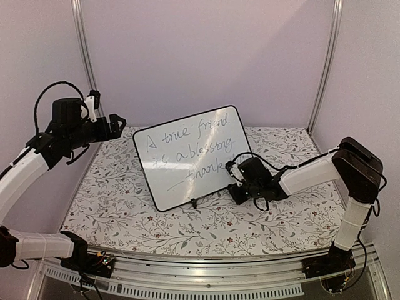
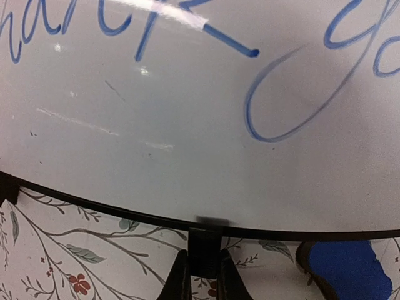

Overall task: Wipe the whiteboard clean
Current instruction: Move the whiteboard to the center of the board, then move the whiteboard eraser to the center of the board, then pick up the whiteboard eraser from the center of the board.

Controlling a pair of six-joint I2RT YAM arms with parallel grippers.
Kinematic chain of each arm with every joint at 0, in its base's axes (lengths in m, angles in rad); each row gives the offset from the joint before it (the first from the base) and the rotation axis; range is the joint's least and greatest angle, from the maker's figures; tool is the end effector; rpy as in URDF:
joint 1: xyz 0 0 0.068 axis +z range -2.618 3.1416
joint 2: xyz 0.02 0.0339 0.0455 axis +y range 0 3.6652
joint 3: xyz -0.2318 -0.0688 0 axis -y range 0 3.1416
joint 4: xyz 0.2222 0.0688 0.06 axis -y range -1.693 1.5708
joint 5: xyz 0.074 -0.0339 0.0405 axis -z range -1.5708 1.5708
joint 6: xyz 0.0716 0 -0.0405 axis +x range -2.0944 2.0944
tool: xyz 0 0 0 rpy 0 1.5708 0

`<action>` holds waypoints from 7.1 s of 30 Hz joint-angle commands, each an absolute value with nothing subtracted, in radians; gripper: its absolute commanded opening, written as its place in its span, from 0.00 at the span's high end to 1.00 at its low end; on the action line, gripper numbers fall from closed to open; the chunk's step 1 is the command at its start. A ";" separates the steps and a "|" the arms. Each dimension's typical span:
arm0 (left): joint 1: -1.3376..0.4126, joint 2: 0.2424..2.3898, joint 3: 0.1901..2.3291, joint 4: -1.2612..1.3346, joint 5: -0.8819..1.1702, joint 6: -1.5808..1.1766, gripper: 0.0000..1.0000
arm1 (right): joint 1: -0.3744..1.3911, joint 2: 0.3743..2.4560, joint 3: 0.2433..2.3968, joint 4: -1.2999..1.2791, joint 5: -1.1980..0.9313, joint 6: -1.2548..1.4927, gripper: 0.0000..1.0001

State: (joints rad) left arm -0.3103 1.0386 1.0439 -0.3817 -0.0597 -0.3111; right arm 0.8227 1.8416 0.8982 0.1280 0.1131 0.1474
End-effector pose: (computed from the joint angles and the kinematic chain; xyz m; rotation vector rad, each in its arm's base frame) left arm 0.2485 -0.0752 0.3209 -0.0406 1.9625 -0.3522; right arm 0.2512 0.2588 0.0865 -0.7453 2.2858 0.3243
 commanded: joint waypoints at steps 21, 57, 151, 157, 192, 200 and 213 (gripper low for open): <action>-0.235 0.963 0.878 -0.182 0.076 -0.336 0.00 | 0.691 1.377 0.879 -0.221 0.028 -0.033 0.01; -0.161 0.991 0.863 -0.196 0.080 -0.394 0.00 | 0.600 1.825 1.030 -0.225 -0.044 -0.023 0.05; -0.147 1.017 0.859 -0.205 0.083 -0.399 0.00 | 0.719 1.776 1.043 -0.435 -0.090 -0.036 0.38; -0.147 1.019 0.861 -0.207 0.086 -0.397 0.00 | 0.719 1.778 1.030 -0.435 -0.123 -0.067 0.48; -0.147 1.018 0.859 -0.204 0.089 -0.400 0.00 | 0.719 1.808 1.037 -0.441 -0.066 -0.072 0.61; -0.145 1.019 0.859 -0.203 0.092 -0.400 0.00 | 0.719 1.790 1.040 -0.431 -0.062 -0.071 0.70; -0.146 1.018 0.858 -0.198 0.108 -0.398 0.00 | 0.719 1.669 1.035 -0.406 -0.135 -0.067 0.83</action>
